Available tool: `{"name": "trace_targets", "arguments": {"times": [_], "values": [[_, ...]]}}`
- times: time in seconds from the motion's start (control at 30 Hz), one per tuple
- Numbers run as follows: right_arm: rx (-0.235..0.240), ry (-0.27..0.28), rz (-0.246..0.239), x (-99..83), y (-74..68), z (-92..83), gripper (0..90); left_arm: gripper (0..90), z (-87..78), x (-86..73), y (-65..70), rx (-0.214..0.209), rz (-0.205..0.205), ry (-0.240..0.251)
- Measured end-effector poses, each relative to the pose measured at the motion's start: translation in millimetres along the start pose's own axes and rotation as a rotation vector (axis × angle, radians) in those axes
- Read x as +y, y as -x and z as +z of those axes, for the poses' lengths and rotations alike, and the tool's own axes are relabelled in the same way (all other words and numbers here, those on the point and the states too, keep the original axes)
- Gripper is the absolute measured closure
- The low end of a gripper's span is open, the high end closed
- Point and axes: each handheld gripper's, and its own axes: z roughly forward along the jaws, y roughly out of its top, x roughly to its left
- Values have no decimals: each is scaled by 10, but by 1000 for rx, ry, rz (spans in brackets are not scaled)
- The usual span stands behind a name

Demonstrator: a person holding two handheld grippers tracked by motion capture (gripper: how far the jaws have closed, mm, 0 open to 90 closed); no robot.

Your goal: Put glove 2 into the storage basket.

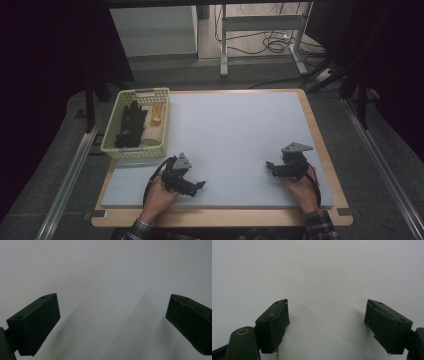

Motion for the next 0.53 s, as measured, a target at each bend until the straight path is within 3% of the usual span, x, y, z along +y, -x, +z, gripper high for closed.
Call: {"name": "trace_targets", "arguments": {"times": [0.2,0.53], "values": [[-1,0,-2,1,-1,0,191,0,78,-13,19,1,10,-48],[0,0,-1,-1,-1,0,191,0,87,-12,7,-7,-1,-55]]}}
